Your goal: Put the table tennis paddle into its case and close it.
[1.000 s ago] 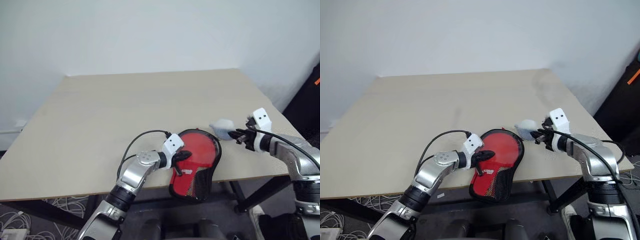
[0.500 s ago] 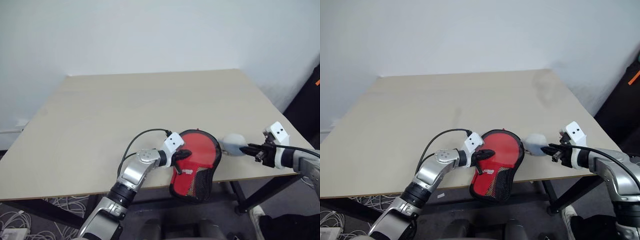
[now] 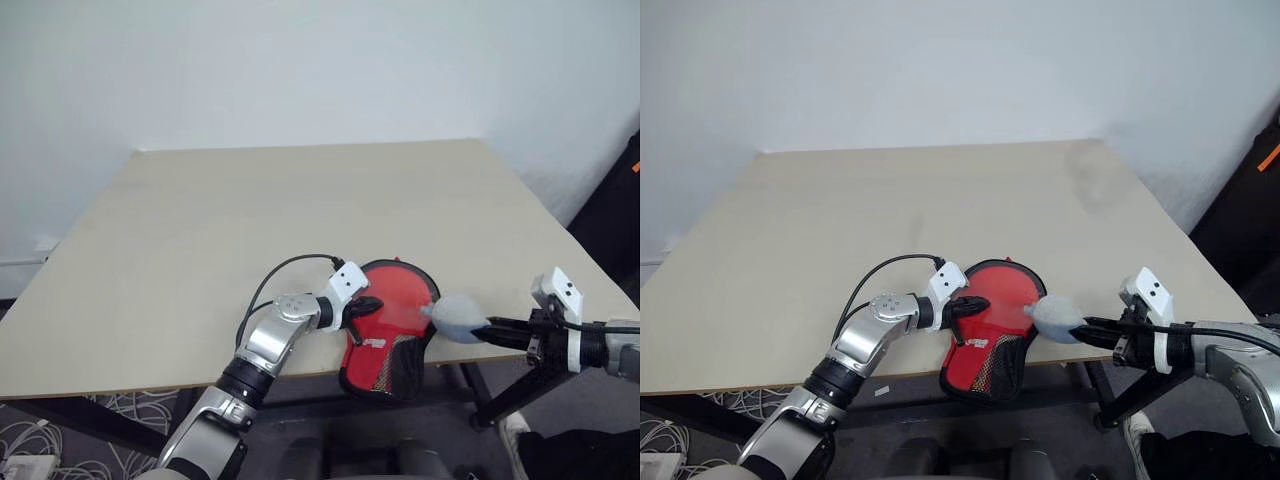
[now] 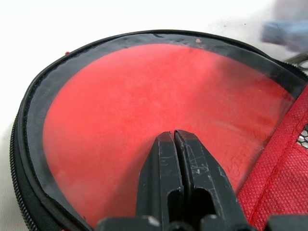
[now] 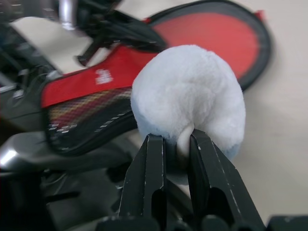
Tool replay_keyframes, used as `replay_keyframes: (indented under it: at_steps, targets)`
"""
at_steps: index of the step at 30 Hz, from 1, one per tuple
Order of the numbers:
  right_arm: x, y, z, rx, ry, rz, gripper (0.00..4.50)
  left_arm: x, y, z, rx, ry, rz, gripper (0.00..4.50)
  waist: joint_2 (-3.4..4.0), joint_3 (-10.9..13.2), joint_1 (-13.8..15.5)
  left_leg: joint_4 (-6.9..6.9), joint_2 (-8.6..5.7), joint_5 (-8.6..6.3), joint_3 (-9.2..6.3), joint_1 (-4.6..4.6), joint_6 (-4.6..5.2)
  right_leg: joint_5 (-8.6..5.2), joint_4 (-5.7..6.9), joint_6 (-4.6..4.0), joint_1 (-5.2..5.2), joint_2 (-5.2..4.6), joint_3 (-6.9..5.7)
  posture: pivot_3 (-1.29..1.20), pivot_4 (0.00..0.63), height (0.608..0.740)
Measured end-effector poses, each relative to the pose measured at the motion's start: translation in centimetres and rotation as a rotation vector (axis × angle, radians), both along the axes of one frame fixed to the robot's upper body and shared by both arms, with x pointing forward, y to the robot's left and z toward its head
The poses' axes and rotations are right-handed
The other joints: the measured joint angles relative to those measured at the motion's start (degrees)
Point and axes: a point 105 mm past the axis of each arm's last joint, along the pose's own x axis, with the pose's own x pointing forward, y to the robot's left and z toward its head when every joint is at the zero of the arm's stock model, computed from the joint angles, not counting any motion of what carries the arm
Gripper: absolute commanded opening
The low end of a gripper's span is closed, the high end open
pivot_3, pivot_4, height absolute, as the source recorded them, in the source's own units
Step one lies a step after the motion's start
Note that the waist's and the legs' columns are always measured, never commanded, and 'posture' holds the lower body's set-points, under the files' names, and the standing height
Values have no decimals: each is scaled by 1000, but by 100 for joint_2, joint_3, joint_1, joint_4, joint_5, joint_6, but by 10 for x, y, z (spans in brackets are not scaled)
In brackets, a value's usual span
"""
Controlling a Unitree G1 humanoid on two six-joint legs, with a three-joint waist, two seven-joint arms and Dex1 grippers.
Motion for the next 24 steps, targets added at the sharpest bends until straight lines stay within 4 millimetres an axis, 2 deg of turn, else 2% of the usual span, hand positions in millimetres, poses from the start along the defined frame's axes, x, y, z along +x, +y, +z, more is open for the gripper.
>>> replay_keyframes:
  at_steps: [9, 13, 21, 24]
  targets:
    - [-31, 14, -1, 17, 78, 121, 260, 4, 1, -1, 15, -7, 1, 0, -14, 5, 38, 4, -3, -2, -1, -2, 1, -2, -1, 3, 1, -5, -2, 0, 0, 740]
    - [-37, 17, -2, 13, 81, 149, 260, 5, 2, -1, 16, -8, -2, 0, -16, 6, 42, 4, -4, -3, 0, -2, 2, -2, -3, 4, -1, -7, -3, 0, 0, 740]
    - [-18, 14, -6, -37, 31, 116, 260, 5, 2, -2, 19, -8, -9, 0, -23, 4, 35, 6, -3, -3, 0, -1, 2, -2, -3, 4, -10, -8, -4, 0, 0, 740]
    - [2, 2, -14, -115, -4, 39, 260, 6, 2, -2, 21, -7, -9, 0, -29, 0, 27, 7, -3, -3, 2, 2, 2, -2, -3, 4, -10, -7, -3, 0, 0, 740]
